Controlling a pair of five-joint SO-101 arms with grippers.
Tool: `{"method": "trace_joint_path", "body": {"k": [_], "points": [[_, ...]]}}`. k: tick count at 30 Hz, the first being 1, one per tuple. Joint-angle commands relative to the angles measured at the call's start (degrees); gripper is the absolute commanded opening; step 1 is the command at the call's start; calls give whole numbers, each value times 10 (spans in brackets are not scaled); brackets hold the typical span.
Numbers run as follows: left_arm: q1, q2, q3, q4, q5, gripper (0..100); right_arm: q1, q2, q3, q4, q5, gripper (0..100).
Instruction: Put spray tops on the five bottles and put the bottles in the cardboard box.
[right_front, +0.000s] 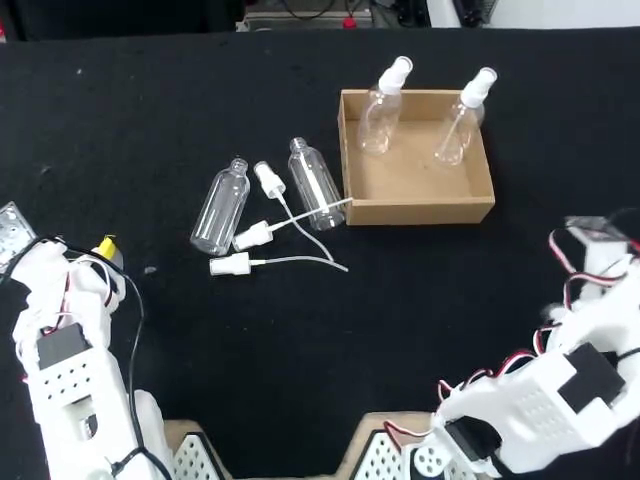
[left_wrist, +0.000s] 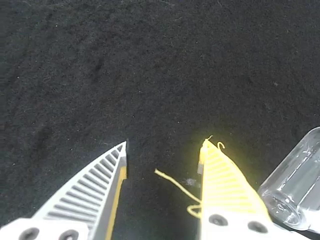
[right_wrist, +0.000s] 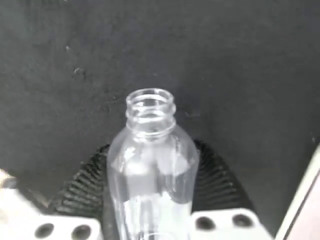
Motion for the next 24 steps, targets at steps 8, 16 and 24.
{"method": "trace_joint_path", "body": {"k": [8, 16, 24], "points": [[-3, -6, -9, -14, -1, 227, -63, -79, -93, 11, -182, 56], [-1, -6, -9, -14, -1, 227, -125, -243, 73, -129, -316, 57], [-1, -6, -9, -14, -1, 227, -154, -341, 177, -339, -469, 57]]}}
